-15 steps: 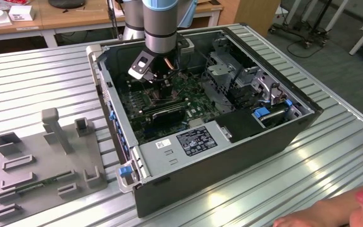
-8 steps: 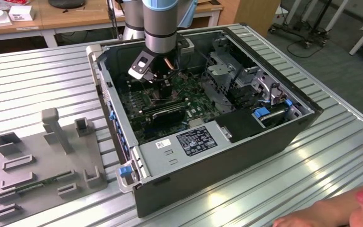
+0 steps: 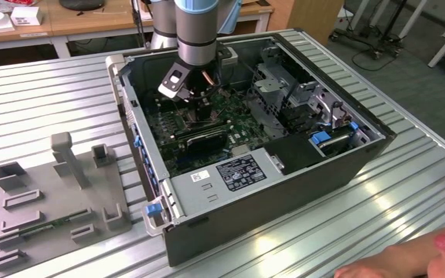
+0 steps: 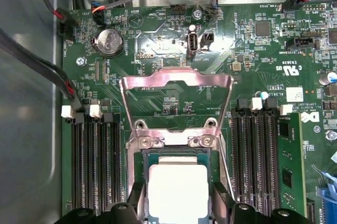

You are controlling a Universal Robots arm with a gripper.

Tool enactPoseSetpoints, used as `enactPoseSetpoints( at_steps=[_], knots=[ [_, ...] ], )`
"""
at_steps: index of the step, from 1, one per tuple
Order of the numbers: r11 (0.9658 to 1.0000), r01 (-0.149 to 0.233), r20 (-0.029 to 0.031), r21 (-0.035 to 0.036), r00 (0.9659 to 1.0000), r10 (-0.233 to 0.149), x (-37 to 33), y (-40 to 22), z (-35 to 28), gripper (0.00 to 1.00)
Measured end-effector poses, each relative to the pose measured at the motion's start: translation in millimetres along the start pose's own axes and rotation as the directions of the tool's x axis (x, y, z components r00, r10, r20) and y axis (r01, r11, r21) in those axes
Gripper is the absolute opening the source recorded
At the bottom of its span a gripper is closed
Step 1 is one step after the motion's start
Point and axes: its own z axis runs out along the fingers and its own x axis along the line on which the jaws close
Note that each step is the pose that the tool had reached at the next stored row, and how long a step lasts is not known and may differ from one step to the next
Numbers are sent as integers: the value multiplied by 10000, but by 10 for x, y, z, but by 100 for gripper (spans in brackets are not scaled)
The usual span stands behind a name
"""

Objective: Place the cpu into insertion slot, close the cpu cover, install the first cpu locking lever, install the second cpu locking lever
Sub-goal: 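Place the cpu into insertion slot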

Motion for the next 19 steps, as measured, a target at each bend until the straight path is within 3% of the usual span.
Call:
enactPoseSetpoints(
  at_steps=[19],
  knots=[
    [10000,52,-1,2,10000,-52,-1,-2,36,62]
  ],
)
